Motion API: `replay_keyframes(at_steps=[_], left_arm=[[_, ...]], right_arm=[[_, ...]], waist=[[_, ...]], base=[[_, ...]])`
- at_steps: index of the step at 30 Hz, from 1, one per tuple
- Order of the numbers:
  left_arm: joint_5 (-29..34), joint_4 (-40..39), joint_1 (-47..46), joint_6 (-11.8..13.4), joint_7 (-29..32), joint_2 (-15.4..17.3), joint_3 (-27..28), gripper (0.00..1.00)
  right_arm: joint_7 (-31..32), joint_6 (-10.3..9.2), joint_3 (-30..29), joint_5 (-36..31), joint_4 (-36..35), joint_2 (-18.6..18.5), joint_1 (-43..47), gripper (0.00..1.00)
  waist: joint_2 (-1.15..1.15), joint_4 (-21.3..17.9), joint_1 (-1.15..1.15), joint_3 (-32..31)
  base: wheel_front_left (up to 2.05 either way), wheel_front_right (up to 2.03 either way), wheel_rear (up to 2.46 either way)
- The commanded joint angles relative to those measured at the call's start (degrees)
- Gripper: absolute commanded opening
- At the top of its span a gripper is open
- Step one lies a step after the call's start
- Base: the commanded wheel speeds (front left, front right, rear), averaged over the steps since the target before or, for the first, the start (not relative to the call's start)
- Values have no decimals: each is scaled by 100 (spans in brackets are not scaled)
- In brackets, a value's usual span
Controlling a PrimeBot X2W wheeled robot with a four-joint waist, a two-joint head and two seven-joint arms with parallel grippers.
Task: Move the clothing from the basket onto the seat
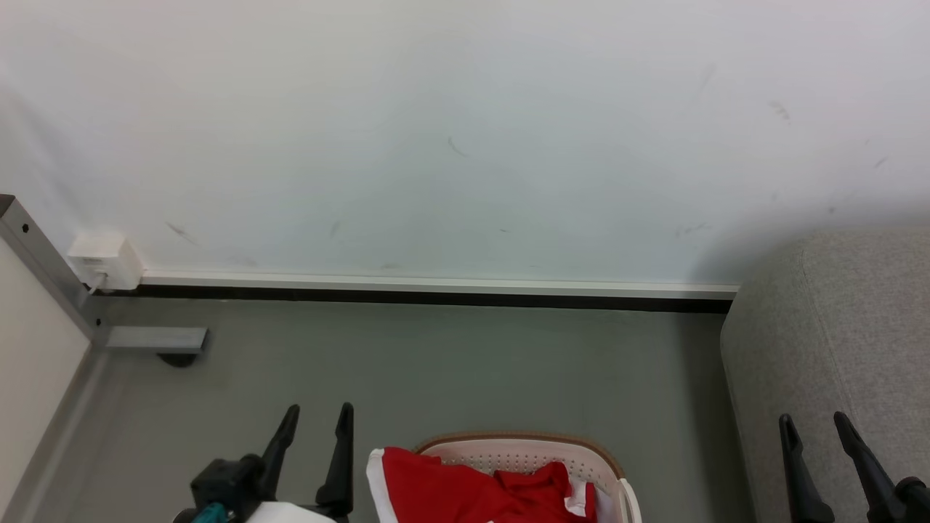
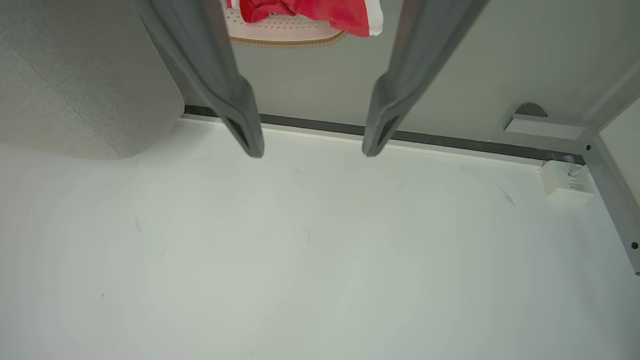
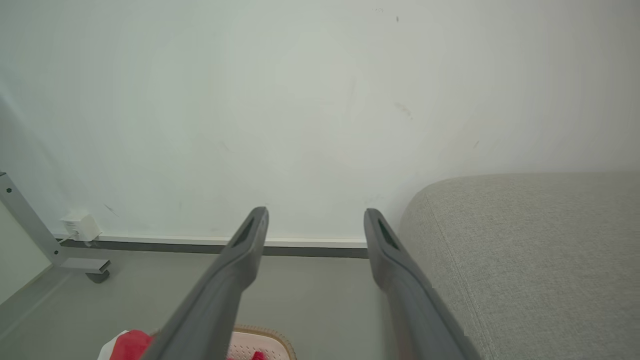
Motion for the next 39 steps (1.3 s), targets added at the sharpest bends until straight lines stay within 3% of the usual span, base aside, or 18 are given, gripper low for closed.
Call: replay_keyframes(at_steps=[1, 28, 39], left_arm=[[196, -25, -6, -7, -71, 49, -12, 100], [1252, 67, 46, -80, -344, 56, -34, 100], [1298, 208, -395, -154, -346, 50, -438, 100]], right_arm=[[-65, -9, -44, -142, -26, -19, 24, 100], [-348, -12, -144, -602, 48, -58, 168, 100], [-345, -12, -167, -396, -199, -119, -197, 100]], waist=[[0, 2, 0, 1], [0, -10, 0, 23], [0, -150, 0, 768]], base=[[0, 0, 0], [0, 0, 0], [0, 0, 0]])
